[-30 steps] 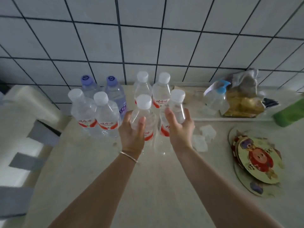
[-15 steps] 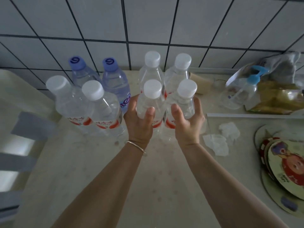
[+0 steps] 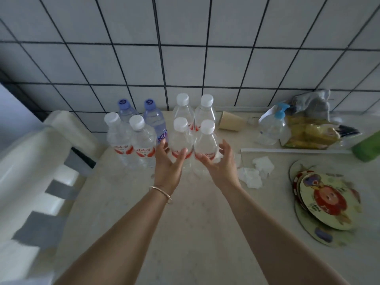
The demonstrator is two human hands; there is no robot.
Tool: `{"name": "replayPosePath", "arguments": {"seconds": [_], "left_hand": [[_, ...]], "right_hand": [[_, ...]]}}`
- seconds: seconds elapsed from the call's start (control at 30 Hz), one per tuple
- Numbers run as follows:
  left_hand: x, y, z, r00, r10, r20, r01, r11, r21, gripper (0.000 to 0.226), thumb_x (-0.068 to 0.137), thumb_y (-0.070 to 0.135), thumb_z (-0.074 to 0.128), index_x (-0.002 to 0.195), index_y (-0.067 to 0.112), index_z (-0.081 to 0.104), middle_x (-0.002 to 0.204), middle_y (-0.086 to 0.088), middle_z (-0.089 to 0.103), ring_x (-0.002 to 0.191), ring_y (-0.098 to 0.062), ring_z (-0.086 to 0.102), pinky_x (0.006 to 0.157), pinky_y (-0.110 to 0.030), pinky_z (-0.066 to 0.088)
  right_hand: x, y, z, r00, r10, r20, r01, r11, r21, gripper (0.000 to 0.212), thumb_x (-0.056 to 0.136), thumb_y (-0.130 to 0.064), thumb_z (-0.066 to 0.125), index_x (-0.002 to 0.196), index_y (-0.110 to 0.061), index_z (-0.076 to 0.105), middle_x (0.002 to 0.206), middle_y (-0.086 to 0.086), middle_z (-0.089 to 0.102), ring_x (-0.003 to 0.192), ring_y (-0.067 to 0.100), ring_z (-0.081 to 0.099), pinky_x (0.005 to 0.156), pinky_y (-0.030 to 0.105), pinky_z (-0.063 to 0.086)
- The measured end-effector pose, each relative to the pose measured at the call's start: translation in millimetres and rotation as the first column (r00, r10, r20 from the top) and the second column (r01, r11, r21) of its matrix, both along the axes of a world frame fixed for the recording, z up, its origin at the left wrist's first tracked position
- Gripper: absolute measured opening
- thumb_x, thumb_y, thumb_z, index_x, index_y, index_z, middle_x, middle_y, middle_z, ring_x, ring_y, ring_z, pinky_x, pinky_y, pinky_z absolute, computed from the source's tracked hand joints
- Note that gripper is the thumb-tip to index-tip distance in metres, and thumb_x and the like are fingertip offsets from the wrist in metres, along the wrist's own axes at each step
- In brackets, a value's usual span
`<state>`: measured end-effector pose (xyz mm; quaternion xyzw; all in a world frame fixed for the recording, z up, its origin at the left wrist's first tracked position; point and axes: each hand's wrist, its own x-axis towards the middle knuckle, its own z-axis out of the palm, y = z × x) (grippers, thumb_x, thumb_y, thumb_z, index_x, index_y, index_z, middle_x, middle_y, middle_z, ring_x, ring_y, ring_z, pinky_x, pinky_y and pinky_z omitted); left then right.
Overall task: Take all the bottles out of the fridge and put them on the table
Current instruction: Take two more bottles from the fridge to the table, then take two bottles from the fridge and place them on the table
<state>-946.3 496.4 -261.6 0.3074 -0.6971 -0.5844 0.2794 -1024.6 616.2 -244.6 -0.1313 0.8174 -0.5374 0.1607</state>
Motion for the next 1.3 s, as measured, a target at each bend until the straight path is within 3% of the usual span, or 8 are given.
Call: {"name": "replayPosePath", "arguments": {"seconds": [0.2,0.37,0.53,0.63,0.77,0.9,1.1,1.3], "left_hand": [[70,49,32,0.974,0.077,0.215,-0.051,0.991,-0.124,0.064,0.086,0.037,0.062,0.138,0.008,0.036,0.137,-0.011,0.043,0.123,-0.024,0.047,0.104,-0.037,0.037],[143,104,68,0.968,0.167,0.189,-0.132,0.973,-0.188,0.053,0.086,0.032,0.063,0.132,0.014,0.043,0.128,-0.009,0.05,0.106,-0.015,0.052,0.091,-0.025,0.038],[252,185,83,0.93,0.352,0.104,-0.314,0.91,-0.271,0.045,0.084,0.028,0.066,0.123,0.012,0.051,0.115,-0.004,0.058,0.101,-0.012,0.054,0.084,-0.013,0.035],[326,238,80,0.872,0.487,0.055,-0.457,0.848,-0.267,0.042,0.084,0.027,0.066,0.121,0.011,0.053,0.112,-0.004,0.06,0.102,-0.015,0.057,0.087,-0.022,0.042],[413,293,80,0.792,0.601,0.11,-0.577,0.795,-0.189,0.041,0.084,0.027,0.066,0.12,0.014,0.053,0.113,0.0,0.06,0.105,-0.015,0.057,0.088,-0.024,0.041],[489,326,83,0.706,0.699,0.113,-0.68,0.714,-0.169,0.044,0.084,0.031,0.064,0.124,0.017,0.05,0.116,0.002,0.058,0.108,-0.014,0.055,0.09,-0.026,0.04],[625,355,84,0.552,0.831,0.066,-0.82,0.555,-0.138,0.04,0.083,0.025,0.067,0.119,0.016,0.053,0.11,-0.001,0.061,0.103,-0.016,0.058,0.089,-0.028,0.044],[784,353,85,0.413,0.91,0.046,-0.895,0.414,-0.167,0.041,0.084,0.024,0.066,0.121,0.014,0.051,0.113,-0.003,0.059,0.102,-0.018,0.058,0.077,-0.018,0.044]], "right_hand": [[61,59,31,0.999,0.033,-0.032,-0.03,0.997,0.073,0.079,0.079,-0.056,0.06,0.142,-0.02,0.028,0.146,-0.001,0.037,0.133,0.017,0.037,0.11,0.04,0.033],[129,112,54,0.994,0.109,-0.029,-0.108,0.994,0.01,0.07,0.083,-0.051,0.059,0.14,-0.02,0.032,0.141,0.001,0.041,0.129,0.018,0.041,0.107,0.041,0.035],[206,170,69,0.942,0.302,-0.147,-0.302,0.953,0.022,0.059,0.084,-0.045,0.06,0.135,-0.022,0.039,0.133,0.0,0.05,0.124,0.019,0.046,0.104,0.038,0.037],[266,204,70,0.864,0.467,-0.187,-0.462,0.884,0.073,0.06,0.084,-0.045,0.06,0.135,-0.02,0.04,0.134,0.001,0.05,0.125,0.02,0.045,0.105,0.038,0.036],[345,230,79,0.758,0.635,-0.151,-0.625,0.773,0.109,0.06,0.085,-0.048,0.058,0.135,-0.019,0.04,0.136,0.003,0.048,0.12,0.019,0.05,0.102,0.036,0.04],[425,239,92,0.597,0.788,-0.148,-0.774,0.615,0.153,0.059,0.087,-0.048,0.053,0.137,-0.021,0.036,0.138,-0.001,0.044,0.122,0.017,0.048,0.103,0.035,0.038],[558,239,91,0.381,0.915,-0.13,-0.908,0.397,0.136,0.052,0.087,-0.043,0.055,0.131,-0.019,0.042,0.13,0.001,0.052,0.118,0.019,0.051,0.099,0.036,0.041],[709,213,87,0.184,0.974,-0.131,-0.967,0.203,0.153,0.053,0.089,-0.045,0.052,0.134,-0.02,0.037,0.135,0.002,0.047,0.12,0.018,0.049,0.1,0.038,0.044]]}}
